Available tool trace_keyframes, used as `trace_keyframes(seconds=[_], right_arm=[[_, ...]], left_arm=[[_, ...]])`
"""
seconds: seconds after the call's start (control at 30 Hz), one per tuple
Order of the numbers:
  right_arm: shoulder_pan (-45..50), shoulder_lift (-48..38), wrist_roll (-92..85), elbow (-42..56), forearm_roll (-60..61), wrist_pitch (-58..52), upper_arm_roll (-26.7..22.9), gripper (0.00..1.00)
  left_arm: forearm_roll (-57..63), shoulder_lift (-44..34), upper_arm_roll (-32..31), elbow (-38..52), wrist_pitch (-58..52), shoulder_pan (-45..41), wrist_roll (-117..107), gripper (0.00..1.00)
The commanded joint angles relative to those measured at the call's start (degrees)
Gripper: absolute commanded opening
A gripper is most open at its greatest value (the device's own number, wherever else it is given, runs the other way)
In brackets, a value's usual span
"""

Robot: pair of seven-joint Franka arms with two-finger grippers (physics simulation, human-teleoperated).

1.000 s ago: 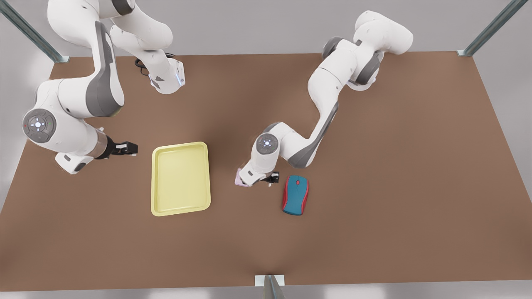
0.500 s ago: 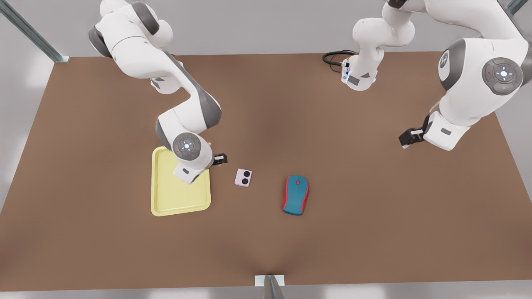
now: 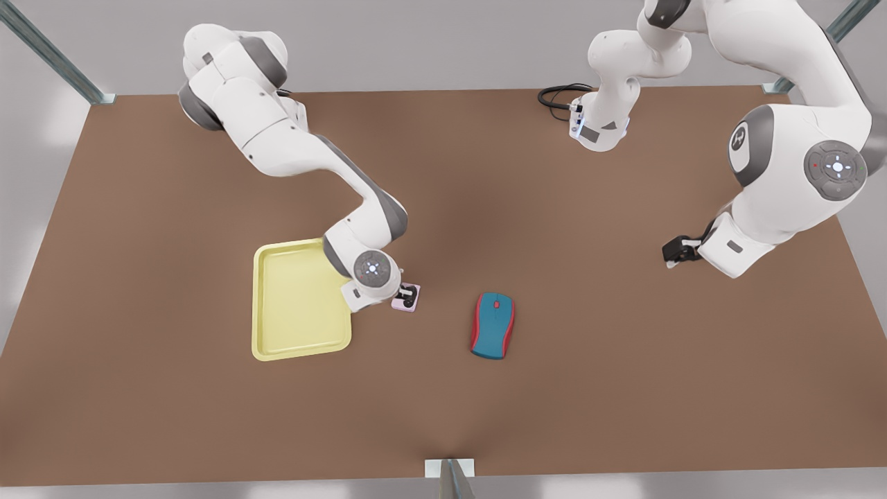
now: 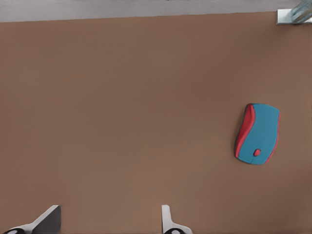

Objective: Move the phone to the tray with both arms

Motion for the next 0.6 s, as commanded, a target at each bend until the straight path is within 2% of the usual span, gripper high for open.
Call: trace_keyframes(seconds=[0.0, 0.57], right_arm=[[0.64, 1.24, 27.43, 0.07, -2.52, 6.13, 0.03, 1.00], [0.64, 5.54, 22.77, -1.33, -4.72, 10.52, 1.79, 1.00]], left_arm=[[-0.07, 0.01, 0.00, 0.02, 2.20, 0.00, 11.49, 1.00], [0.37, 1.94, 0.18, 0.02, 2.29, 0.00, 10.70, 1.00]])
